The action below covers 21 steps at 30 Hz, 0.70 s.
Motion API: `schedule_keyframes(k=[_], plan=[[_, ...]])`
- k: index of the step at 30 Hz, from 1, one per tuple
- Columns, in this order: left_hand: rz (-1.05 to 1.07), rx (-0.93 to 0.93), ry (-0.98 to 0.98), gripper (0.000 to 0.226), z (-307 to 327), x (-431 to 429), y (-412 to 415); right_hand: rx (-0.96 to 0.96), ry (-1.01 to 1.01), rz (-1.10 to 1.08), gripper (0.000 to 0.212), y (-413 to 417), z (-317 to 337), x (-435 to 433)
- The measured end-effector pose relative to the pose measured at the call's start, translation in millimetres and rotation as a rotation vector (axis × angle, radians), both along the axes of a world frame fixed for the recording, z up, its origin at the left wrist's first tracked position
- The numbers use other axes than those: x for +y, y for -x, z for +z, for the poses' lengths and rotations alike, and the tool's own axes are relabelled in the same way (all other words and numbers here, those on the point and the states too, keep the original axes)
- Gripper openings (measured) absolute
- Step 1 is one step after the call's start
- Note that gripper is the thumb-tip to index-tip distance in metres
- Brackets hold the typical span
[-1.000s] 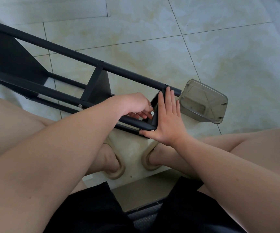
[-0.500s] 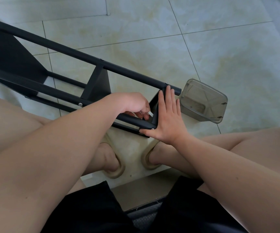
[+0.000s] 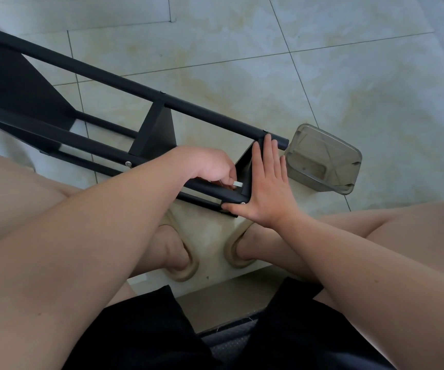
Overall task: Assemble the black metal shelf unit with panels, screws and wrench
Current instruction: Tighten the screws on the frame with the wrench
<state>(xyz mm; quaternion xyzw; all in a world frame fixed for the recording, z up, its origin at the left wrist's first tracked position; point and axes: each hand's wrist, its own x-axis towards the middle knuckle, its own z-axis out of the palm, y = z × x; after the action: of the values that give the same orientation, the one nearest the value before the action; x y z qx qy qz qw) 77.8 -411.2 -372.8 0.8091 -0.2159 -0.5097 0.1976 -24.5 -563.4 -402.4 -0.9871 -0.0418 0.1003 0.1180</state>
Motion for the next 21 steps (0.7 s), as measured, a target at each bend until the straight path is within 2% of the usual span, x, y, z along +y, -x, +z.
schedule_keyframes(k=[4,11,17,21], plan=[[-0.046,-0.018,-0.033,0.011,-1.3,0.0,-0.8,-0.004,0.000,-0.001,0.139,0.1,-0.2,0.0],[-0.117,-0.027,-0.047,0.023,-0.9,0.0,-2.6,-0.007,-0.011,-0.004,0.139,0.4,-0.6,0.2],[0.125,0.019,0.097,0.009,-2.1,7.5,-10.0,-0.003,-0.020,-0.002,0.139,0.3,-0.1,0.5],[0.124,-0.028,0.078,0.009,-3.0,4.3,-9.3,0.004,-0.021,0.000,0.138,0.3,1.1,0.2]])
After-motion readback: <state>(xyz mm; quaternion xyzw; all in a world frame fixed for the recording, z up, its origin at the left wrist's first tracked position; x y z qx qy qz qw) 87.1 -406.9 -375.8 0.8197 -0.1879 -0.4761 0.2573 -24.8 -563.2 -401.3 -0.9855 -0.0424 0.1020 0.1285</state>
